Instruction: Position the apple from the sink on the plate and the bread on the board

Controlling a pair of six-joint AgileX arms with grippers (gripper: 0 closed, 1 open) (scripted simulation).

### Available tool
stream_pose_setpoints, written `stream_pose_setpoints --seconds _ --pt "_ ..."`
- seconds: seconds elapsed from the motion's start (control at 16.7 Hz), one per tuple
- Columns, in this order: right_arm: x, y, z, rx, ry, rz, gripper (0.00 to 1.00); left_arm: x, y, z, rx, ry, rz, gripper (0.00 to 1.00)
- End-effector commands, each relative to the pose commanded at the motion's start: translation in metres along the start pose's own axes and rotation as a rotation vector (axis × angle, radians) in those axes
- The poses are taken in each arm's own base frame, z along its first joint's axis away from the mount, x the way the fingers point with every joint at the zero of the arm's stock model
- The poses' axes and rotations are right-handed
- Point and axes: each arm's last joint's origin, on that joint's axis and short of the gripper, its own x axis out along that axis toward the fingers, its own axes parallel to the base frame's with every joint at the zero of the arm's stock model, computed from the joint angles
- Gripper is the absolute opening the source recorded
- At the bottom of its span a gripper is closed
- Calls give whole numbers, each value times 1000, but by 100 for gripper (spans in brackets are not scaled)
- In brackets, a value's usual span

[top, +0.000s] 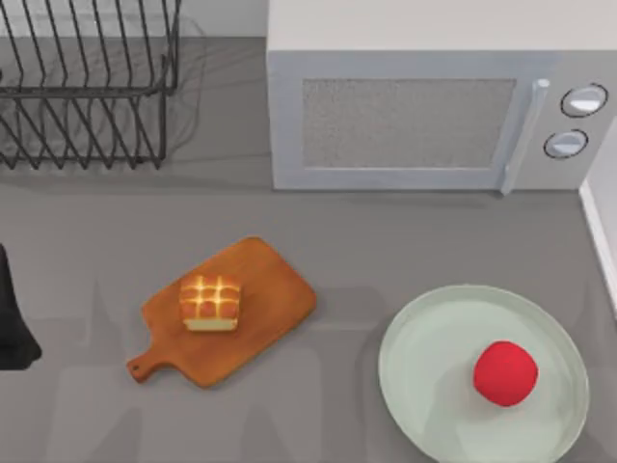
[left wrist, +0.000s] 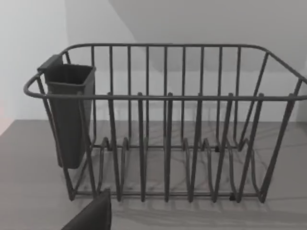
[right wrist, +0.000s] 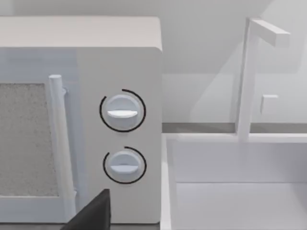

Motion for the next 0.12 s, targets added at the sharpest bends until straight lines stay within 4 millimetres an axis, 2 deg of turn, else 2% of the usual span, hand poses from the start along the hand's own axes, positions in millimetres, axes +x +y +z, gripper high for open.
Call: stream_pose_setpoints --seconds 0.12 --pt "0 0 0 0 0 0 100 0 0 0 0 -1 0 100"
